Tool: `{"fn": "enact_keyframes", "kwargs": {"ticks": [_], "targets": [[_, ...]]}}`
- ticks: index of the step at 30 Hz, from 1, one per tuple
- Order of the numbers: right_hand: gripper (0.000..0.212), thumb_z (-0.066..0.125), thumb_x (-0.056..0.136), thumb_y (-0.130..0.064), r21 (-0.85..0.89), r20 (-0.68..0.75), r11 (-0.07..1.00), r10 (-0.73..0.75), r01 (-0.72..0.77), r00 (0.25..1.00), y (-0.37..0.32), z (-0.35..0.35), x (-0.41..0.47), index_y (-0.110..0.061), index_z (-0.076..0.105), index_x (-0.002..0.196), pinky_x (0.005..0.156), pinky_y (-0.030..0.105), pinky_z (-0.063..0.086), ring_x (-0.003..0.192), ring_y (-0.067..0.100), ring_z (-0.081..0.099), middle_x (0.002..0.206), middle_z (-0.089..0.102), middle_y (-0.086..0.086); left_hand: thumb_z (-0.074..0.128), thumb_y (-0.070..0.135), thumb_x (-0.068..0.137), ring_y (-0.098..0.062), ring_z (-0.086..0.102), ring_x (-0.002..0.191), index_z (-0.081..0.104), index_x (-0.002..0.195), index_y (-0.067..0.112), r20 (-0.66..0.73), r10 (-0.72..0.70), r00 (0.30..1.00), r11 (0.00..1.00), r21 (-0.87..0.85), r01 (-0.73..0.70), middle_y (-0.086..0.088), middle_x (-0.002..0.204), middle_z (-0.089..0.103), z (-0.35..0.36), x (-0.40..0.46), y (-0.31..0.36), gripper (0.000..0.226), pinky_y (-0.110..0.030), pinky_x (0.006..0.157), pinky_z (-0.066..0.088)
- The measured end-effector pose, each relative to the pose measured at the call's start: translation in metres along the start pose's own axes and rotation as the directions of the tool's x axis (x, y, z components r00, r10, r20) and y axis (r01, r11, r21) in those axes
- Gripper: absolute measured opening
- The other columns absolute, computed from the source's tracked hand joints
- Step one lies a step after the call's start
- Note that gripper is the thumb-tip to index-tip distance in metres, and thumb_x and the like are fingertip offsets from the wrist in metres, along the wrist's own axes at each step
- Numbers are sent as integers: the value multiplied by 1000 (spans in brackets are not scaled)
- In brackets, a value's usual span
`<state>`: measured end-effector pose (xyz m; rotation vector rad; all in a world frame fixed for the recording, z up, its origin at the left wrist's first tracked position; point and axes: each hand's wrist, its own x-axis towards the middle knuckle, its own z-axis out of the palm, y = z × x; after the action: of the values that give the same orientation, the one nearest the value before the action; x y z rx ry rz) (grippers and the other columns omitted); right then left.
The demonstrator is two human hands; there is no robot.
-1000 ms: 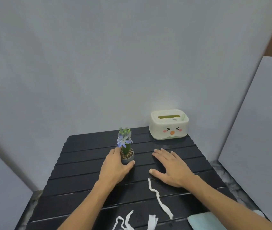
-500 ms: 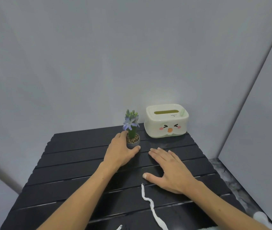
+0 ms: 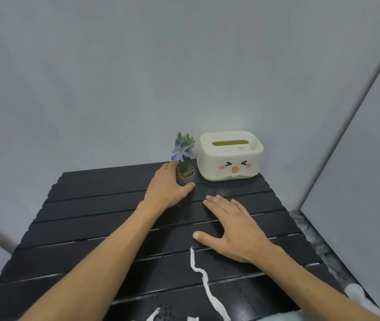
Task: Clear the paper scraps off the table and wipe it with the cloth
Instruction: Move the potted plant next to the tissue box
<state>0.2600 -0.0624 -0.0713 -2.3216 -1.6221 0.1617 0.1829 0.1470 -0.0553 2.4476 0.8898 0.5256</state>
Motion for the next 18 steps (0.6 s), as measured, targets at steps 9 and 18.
{"fn": "enact_keyframes", "kwargs": {"ticks": [9, 18], "targets": [[94, 29, 79, -85, 16, -1, 1000, 3, -3, 1000, 0, 2, 0, -29, 24, 154, 122, 32, 2, 148, 1, 6, 161, 18, -17, 71, 56, 74, -23, 57, 114, 52, 130, 18, 22, -21, 1000, 1000, 5, 21, -2, 123, 60, -2, 5, 0, 71, -43, 94, 52], [92, 31, 80, -84, 22, -1, 1000, 2, -2, 1000, 0, 1, 0, -28, 26, 153, 123, 34, 3, 148, 4, 9, 162, 20, -14, 74, 52, 75, -24, 57, 113, 52, 124, 18, 42, -20, 999, 1000, 0, 20, -3, 122, 61, -3, 7, 5, 64, -42, 94, 52]]}}
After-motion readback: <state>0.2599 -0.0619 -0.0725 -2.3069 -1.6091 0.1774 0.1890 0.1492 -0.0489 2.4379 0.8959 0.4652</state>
